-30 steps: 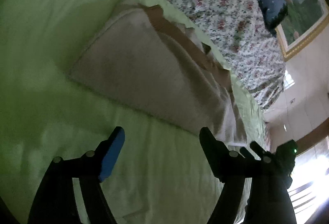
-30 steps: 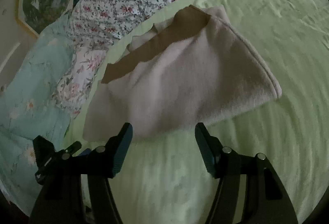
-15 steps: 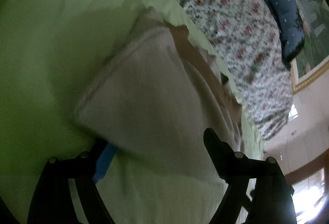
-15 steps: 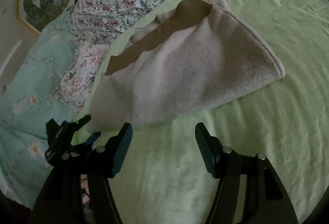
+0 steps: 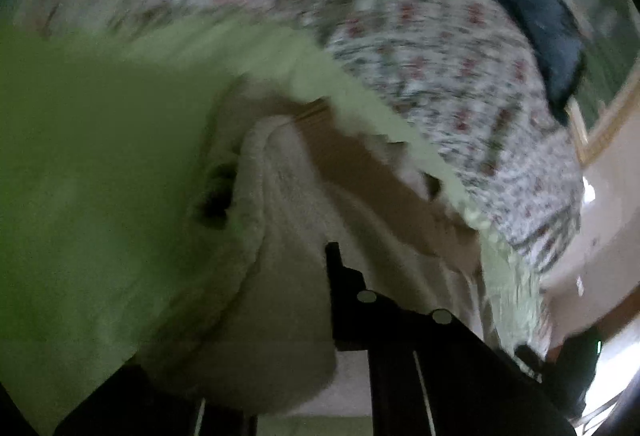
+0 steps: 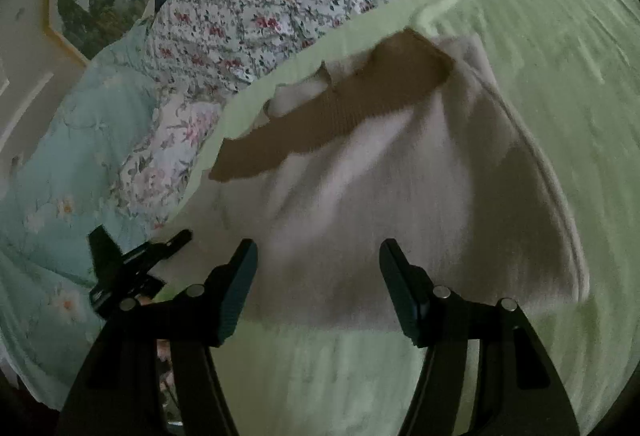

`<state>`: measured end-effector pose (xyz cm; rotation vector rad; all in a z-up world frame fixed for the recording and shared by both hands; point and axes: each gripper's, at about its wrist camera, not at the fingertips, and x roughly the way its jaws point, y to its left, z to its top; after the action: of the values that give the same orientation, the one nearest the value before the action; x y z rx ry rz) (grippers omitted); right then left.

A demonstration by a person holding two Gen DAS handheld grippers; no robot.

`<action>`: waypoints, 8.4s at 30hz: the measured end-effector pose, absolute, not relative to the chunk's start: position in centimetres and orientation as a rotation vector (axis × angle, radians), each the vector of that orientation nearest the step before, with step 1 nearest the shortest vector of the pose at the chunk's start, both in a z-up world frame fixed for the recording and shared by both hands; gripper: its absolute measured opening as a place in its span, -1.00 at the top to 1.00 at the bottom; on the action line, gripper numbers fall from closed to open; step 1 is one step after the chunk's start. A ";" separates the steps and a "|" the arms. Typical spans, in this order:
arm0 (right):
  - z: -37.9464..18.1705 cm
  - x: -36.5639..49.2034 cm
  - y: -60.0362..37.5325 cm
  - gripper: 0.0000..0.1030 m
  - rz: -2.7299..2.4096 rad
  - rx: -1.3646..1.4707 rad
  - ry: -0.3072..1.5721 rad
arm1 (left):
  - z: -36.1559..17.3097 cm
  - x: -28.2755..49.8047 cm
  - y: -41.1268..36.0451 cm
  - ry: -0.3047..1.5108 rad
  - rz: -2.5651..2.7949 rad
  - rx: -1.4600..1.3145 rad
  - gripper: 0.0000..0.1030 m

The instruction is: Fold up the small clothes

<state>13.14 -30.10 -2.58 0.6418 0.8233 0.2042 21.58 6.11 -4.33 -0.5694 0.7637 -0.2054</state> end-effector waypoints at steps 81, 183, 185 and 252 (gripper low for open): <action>-5.8 21.5 -41.5 -0.63 0.191 0.623 0.974 | -4.7 25.1 -12.1 1.023 -0.640 -0.302 -0.81; -3.5 6.2 -21.2 0.14 0.295 0.561 0.957 | -5.4 3.2 4.6 0.922 -0.303 -0.084 -0.23; -4.2 6.6 -21.0 0.14 0.299 0.562 0.968 | -6.2 3.8 3.8 0.923 -0.271 -0.031 -0.23; -5.2 6.1 -20.5 0.51 0.153 0.319 0.948 | -6.4 4.3 0.6 0.972 -0.473 -0.073 0.52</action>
<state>6.14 -20.50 -5.17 0.3192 0.9482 0.1531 4.31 0.59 -6.40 -0.0733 0.9721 -0.4728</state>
